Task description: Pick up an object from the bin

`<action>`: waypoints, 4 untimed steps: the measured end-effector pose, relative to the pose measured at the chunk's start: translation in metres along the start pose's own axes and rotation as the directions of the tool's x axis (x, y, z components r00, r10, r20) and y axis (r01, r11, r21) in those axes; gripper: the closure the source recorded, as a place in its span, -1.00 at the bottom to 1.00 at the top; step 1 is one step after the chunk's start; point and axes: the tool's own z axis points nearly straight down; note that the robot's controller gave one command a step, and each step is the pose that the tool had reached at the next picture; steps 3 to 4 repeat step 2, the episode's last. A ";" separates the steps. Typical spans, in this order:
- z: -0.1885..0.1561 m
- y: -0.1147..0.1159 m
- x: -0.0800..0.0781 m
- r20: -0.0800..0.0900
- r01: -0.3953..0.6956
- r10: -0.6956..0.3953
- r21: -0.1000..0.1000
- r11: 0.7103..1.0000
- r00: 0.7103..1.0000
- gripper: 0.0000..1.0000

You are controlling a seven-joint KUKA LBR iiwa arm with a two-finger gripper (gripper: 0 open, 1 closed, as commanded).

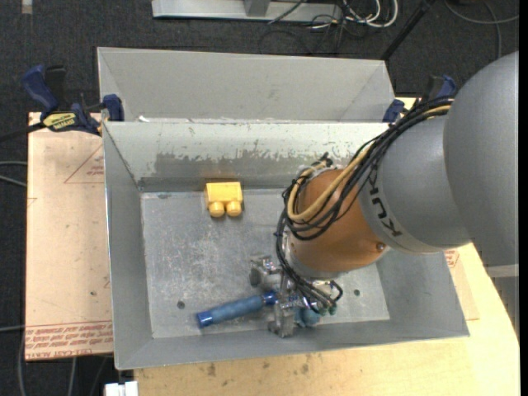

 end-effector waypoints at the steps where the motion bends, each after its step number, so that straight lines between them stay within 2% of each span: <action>1: 0.000 0.000 0.003 -0.014 0.001 -0.001 0.000 1.000 1.000 1.00; 2: -0.147 0.002 -0.010 -0.007 0.016 -0.016 0.000 1.000 1.000 1.00; 4: -0.147 0.002 -0.010 -0.007 0.016 -0.016 0.000 1.000 1.000 1.00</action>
Offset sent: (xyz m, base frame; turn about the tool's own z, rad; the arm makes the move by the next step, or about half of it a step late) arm 0.0000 0.0000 0.0000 0.0000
